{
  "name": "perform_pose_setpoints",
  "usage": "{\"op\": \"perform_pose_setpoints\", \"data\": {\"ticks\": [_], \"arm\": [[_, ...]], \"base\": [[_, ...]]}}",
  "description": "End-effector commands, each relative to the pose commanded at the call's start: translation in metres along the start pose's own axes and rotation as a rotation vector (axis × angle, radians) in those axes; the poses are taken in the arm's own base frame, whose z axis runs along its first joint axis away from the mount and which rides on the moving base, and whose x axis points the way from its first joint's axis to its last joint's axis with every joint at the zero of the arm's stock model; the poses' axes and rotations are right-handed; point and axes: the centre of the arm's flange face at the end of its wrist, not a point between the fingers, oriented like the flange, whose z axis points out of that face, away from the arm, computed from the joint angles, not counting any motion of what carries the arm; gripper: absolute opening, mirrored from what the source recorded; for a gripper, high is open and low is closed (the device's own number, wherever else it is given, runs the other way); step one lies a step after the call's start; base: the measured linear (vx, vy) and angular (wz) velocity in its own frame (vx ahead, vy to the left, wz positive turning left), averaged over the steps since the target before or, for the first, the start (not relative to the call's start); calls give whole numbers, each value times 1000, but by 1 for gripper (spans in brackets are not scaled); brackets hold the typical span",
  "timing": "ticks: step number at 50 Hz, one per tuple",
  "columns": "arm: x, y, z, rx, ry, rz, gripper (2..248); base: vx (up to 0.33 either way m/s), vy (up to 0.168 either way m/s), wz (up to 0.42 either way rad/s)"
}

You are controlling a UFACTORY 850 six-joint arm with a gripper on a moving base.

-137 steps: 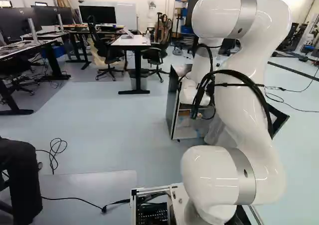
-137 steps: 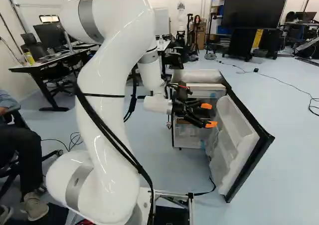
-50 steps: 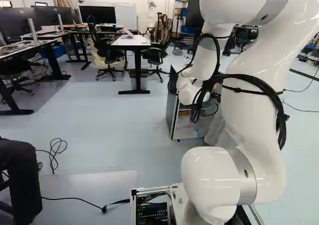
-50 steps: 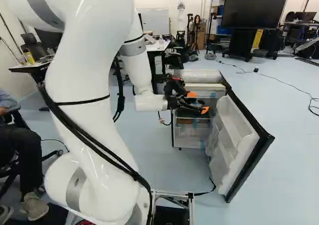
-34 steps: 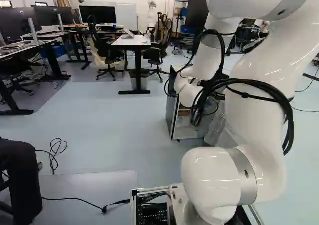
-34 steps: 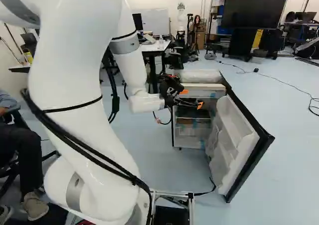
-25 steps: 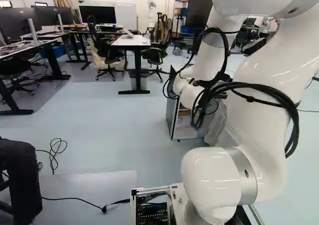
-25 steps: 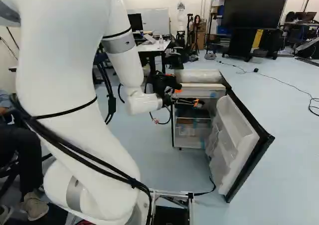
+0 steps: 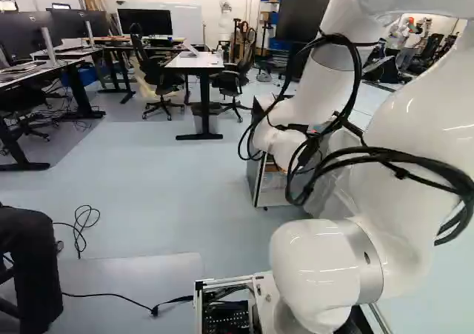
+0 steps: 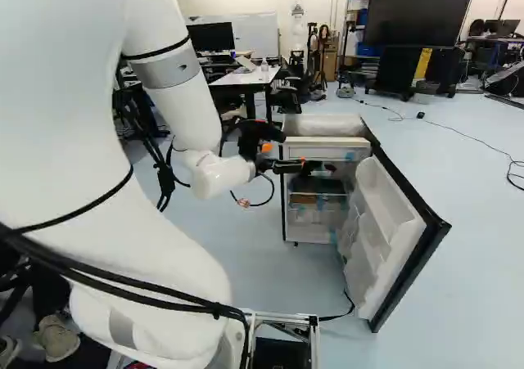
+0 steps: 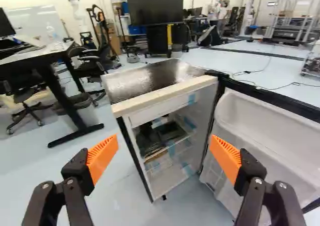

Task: Open the fridge door

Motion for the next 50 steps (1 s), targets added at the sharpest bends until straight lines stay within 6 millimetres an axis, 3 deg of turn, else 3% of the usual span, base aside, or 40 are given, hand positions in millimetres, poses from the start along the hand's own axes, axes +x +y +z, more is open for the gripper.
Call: {"op": "perform_pose_setpoints", "data": {"ticks": [50], "arm": [[-20, -14, -65, 346, -69, -159, 247]], "base": [[0, 0, 0]]}}
